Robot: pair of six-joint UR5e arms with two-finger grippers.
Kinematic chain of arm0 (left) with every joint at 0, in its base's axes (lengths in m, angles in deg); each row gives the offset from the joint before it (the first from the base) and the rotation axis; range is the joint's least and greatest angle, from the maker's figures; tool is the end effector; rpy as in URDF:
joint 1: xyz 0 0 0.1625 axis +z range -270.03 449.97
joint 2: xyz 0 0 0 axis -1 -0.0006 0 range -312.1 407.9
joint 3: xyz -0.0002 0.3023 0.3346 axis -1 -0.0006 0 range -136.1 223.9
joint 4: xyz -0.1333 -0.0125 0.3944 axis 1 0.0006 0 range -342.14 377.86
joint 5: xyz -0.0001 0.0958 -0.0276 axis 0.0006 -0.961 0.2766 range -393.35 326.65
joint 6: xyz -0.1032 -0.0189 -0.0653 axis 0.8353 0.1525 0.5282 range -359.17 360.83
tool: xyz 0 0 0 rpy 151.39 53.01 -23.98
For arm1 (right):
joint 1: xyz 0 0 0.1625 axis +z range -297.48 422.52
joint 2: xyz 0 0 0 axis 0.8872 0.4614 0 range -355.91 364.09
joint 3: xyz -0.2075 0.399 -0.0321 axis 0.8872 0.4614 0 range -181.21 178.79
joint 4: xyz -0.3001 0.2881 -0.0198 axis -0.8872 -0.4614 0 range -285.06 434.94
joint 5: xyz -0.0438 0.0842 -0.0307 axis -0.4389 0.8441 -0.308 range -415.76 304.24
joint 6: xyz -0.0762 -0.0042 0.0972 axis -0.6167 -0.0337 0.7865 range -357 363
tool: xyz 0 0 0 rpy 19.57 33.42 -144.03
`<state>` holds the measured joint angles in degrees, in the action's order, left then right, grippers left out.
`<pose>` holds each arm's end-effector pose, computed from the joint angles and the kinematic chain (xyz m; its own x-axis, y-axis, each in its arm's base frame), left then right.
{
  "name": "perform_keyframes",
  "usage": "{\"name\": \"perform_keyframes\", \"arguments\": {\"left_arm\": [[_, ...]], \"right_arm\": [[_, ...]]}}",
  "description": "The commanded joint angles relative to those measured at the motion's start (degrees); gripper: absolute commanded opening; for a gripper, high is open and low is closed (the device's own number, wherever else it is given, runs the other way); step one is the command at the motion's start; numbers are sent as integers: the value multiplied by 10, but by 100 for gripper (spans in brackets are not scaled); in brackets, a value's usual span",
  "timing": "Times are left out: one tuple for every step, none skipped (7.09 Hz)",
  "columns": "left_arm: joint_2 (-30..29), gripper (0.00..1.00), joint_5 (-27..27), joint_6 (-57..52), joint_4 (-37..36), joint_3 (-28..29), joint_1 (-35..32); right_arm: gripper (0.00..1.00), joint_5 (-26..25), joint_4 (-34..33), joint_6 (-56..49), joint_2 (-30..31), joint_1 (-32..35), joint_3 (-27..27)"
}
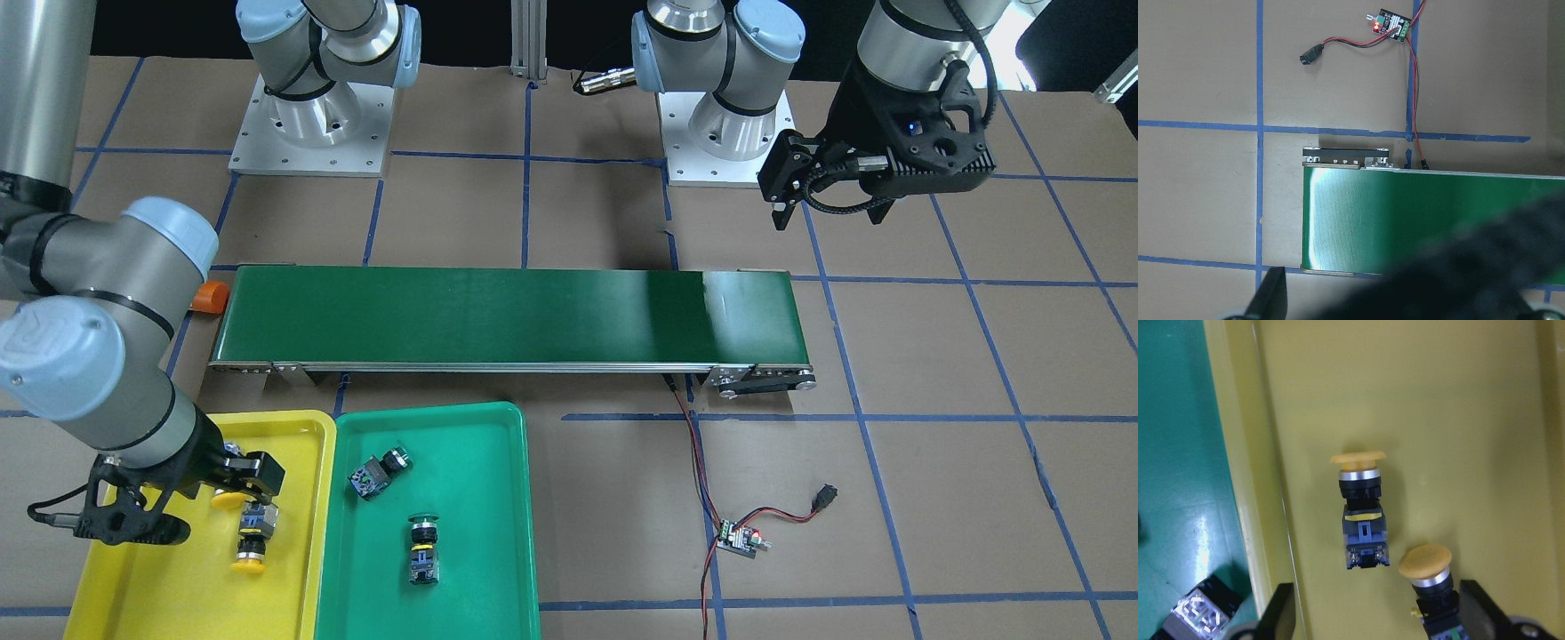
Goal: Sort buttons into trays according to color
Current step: 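Place the yellow-capped button in the yellow tray and open the right gripper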
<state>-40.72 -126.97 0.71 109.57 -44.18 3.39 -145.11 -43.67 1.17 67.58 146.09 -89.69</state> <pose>-0.0963 -0.4928 0.5155 -0.9962 -0.0593 -0.0633 -0.0577 0.9980 -0.0276 0.0592 -0.6770 0.2823 -0.9968 0.0797 -0.0092 0.0801 0.9948 -0.0635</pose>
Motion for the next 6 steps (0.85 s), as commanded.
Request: {"name": "perform_keyframes", "arguments": {"left_arm": [[-3,100,1,-1,0,7,1],[-6,100,2,-2,-3,8,2],[-9,100,9,-1,-7,8,3],[-9,100,25,-1,-8,9,4],[-9,100,20,-2,-8,9,5],[-10,100,17,-2,-9,9,7]], "right_arm": [[100,1,161,2,131,5,-11],[100,4,238,0,177,25,-16],[100,-2,272,6,225,53,-17],[100,-5,328,6,274,60,-21],[100,-4,366,9,326,62,-31],[100,3,364,15,347,63,-58]]}}
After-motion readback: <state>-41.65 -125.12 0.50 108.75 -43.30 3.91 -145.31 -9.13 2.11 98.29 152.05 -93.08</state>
